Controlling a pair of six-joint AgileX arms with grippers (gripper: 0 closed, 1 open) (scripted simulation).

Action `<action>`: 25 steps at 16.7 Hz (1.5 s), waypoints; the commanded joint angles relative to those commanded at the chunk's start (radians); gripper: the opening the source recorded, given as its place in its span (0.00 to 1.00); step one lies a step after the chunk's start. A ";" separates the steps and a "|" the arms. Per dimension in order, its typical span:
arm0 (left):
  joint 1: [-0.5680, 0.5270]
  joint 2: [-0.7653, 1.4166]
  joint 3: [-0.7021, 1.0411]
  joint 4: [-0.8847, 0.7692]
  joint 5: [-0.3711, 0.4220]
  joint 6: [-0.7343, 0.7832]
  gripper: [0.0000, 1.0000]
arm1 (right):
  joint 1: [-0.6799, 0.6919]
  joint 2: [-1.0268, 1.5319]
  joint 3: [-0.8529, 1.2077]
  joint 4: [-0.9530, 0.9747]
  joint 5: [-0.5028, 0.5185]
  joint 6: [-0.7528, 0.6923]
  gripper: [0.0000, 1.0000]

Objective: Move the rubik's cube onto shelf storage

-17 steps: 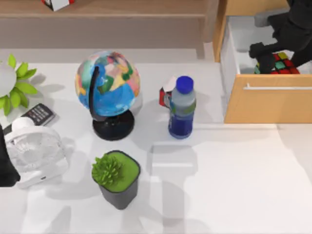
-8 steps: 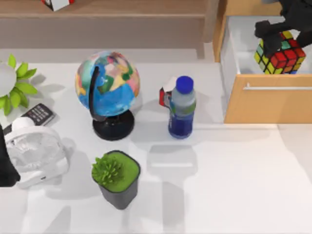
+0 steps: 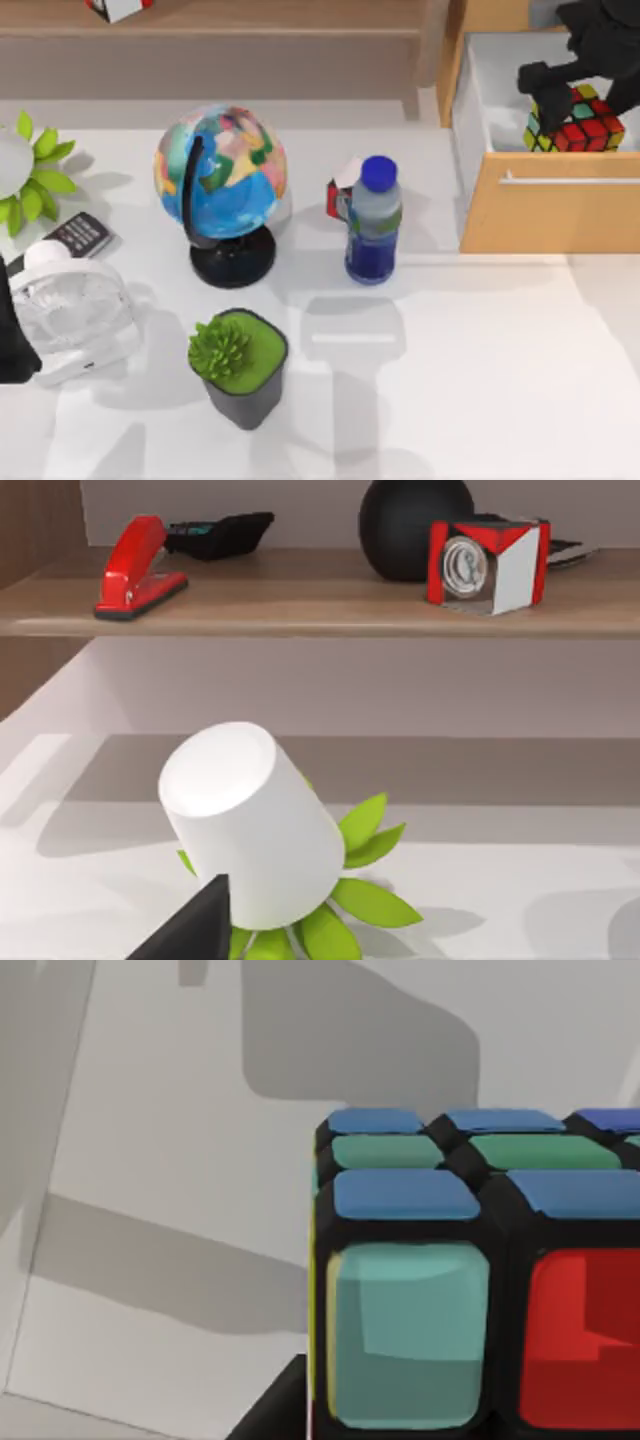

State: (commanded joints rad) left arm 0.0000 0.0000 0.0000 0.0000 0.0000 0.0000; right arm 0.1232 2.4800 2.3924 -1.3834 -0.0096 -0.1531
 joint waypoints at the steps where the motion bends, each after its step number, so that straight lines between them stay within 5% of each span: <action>1: 0.000 0.000 0.000 0.000 0.000 0.000 1.00 | 0.000 0.000 0.000 0.000 0.000 0.000 0.00; 14: 0.000 0.000 0.000 0.000 0.000 0.000 1.00 | 0.168 -0.318 -0.213 0.157 0.097 0.018 0.00; 25: 0.000 0.000 0.000 0.000 0.000 0.000 1.00 | 0.516 -0.462 -0.651 0.916 0.379 0.039 0.00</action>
State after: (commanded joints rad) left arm 0.0000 0.0000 0.0000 0.0000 0.0000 0.0000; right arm 0.6396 2.0179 1.7414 -0.4674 0.3696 -0.1143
